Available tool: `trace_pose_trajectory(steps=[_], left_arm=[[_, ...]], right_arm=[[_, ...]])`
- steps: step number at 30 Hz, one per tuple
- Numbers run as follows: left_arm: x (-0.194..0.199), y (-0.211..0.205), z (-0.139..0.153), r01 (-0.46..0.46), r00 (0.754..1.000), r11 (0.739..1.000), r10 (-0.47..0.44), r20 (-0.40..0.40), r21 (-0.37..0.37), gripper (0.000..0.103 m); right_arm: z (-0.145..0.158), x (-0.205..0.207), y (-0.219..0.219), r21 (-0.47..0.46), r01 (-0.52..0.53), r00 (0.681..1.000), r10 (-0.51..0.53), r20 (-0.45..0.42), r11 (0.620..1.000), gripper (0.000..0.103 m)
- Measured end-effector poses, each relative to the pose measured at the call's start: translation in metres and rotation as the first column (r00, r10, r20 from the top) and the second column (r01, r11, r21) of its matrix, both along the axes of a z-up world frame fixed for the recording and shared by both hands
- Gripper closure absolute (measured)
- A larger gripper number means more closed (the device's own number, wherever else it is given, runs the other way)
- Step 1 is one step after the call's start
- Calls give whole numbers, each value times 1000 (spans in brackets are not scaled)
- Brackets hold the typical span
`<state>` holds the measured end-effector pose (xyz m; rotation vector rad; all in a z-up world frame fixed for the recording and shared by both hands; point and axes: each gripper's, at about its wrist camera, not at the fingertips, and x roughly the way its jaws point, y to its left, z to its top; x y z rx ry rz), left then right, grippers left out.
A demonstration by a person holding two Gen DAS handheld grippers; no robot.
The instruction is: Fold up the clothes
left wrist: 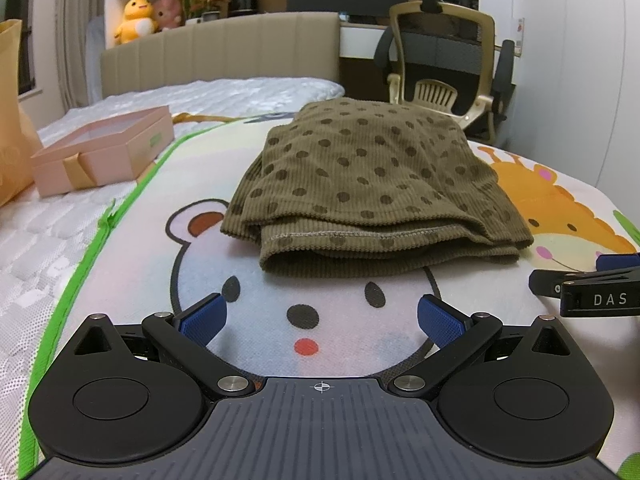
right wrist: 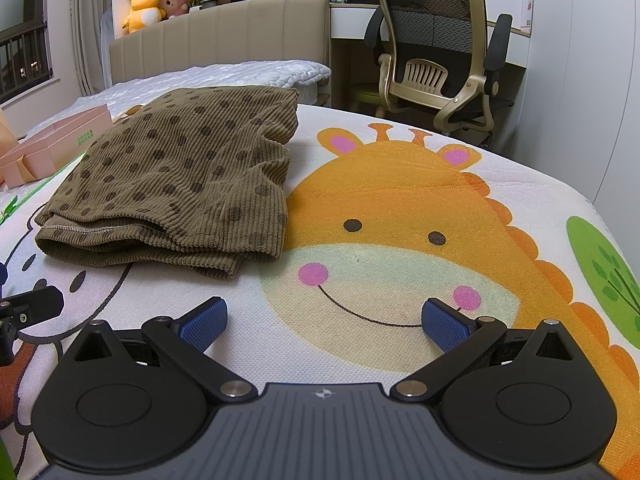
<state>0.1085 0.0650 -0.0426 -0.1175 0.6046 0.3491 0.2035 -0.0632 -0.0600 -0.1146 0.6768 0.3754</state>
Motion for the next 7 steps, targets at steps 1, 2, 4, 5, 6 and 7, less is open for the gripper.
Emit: trace_pose_trajectory(steps=[1, 2, 4, 5, 6, 7], left_arm=[[0, 0, 0, 0, 1000, 1000, 0, 1, 0, 0], [0, 0, 0, 1, 1000, 1000, -1, 1, 1, 0], [0, 0, 0, 3, 1000, 1000, -3, 3, 2, 0], [0, 0, 0, 3, 1000, 1000, -3, 5, 3, 0], [-1, -1, 1, 4, 1000, 1000, -4, 9, 6, 0], [-1, -1, 1, 3, 1000, 1000, -3, 10, 10, 0]], right_arm=[[0, 0, 0, 1, 0, 1000, 0, 0, 1000, 0], [0, 0, 0, 0, 0, 1000, 0, 0, 1000, 0], [0, 0, 0, 0, 0, 1000, 0, 0, 1000, 0], [0, 0, 0, 0, 0, 1000, 0, 0, 1000, 0], [0, 0, 0, 0, 0, 1000, 0, 0, 1000, 0], [0, 0, 0, 0, 0, 1000, 0, 0, 1000, 0]])
